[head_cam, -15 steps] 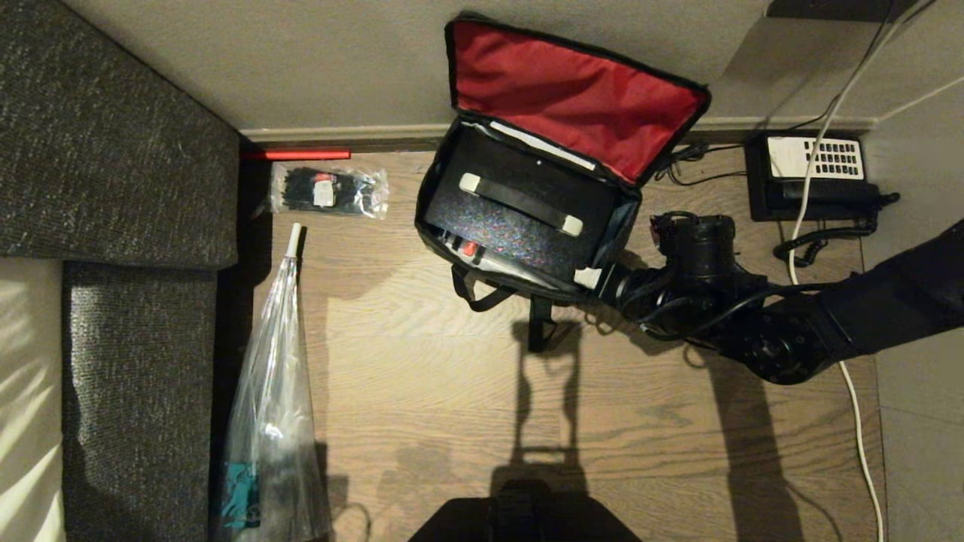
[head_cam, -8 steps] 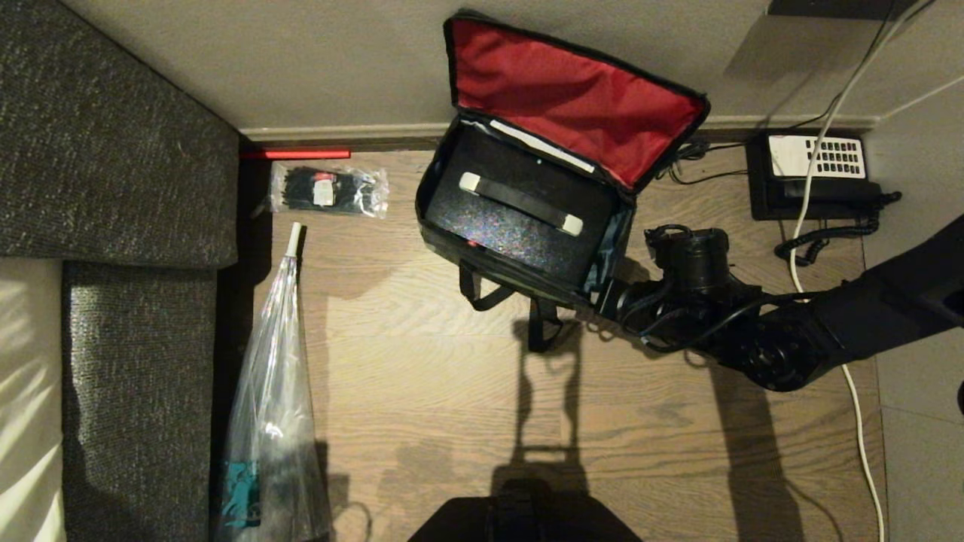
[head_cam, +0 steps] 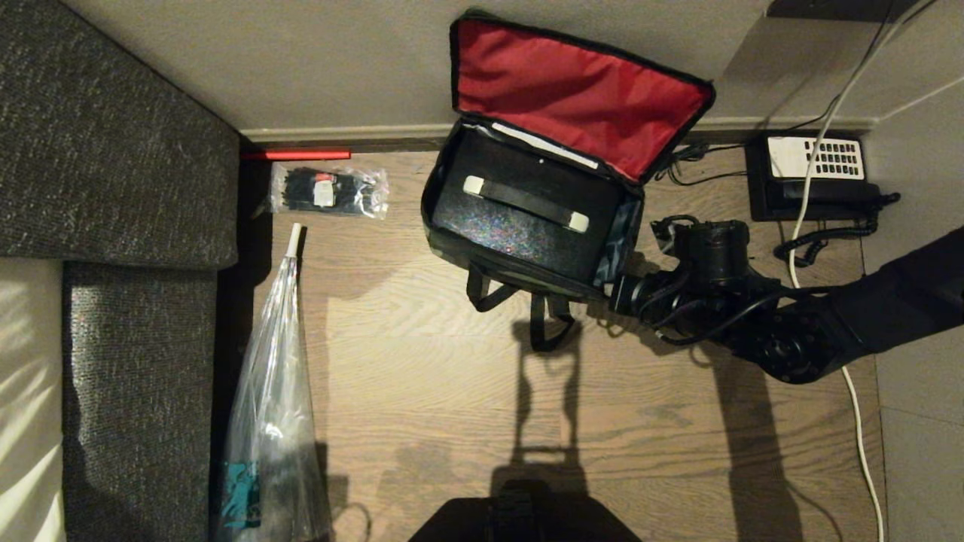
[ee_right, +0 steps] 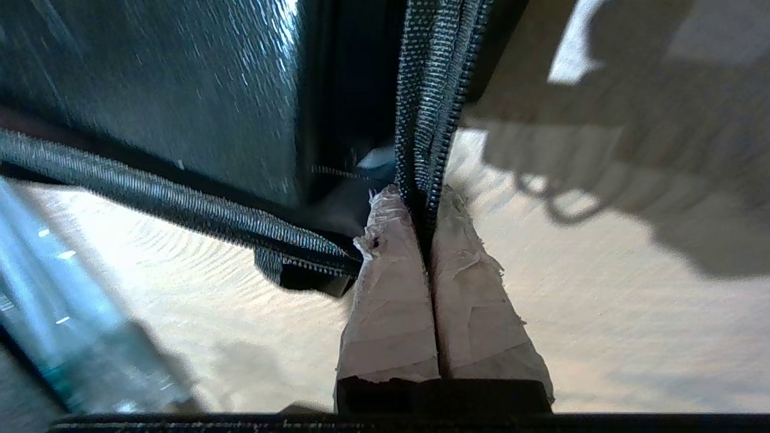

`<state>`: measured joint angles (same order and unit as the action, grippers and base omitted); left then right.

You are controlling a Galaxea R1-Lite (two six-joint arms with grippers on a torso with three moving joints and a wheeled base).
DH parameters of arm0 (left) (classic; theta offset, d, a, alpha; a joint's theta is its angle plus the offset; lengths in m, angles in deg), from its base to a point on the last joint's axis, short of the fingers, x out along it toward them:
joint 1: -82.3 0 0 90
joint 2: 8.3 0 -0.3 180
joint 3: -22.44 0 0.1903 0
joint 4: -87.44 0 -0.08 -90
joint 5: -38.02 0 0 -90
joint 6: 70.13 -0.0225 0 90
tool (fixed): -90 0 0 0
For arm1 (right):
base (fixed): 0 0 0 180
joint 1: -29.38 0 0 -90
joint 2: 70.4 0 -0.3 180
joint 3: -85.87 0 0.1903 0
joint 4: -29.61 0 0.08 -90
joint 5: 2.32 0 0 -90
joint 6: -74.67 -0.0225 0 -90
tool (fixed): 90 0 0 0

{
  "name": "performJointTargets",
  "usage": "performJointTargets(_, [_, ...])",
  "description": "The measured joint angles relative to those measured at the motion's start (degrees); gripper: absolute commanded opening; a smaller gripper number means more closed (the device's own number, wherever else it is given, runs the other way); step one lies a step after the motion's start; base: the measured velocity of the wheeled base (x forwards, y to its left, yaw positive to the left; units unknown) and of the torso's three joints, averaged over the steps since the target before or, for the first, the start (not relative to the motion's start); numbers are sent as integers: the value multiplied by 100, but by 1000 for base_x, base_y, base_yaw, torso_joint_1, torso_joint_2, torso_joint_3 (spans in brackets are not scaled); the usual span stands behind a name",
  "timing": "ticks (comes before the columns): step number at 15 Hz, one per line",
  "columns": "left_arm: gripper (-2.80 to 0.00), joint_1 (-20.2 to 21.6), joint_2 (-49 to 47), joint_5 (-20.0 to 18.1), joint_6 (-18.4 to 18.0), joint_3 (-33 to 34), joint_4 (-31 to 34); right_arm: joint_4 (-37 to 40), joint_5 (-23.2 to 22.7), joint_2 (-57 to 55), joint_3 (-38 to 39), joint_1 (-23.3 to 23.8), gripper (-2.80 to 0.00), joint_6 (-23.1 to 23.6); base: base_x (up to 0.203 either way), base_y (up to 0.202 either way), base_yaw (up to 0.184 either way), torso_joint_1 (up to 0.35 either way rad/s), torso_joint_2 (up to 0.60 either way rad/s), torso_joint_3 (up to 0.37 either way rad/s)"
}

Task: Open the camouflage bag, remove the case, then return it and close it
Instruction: Grip the handle

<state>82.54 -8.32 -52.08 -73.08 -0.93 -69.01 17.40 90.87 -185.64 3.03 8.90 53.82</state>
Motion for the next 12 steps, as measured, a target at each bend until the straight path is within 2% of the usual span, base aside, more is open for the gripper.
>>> performJointTargets(5, [-280,-2,0,2,-2,0,-2,-19,-61,18,-255,217,-280,304,0,0,0,0,0,0])
performJointTargets(9, [-280,0,0,0,-2,0,0,-27,-901,75,-460,514,-280,523,0,0,0,0,0,0])
performJointTargets(12, [-280,0,0,0,0,0,0,-116,-1349,104,-677,778,-280,692,0,0,0,0,0,0])
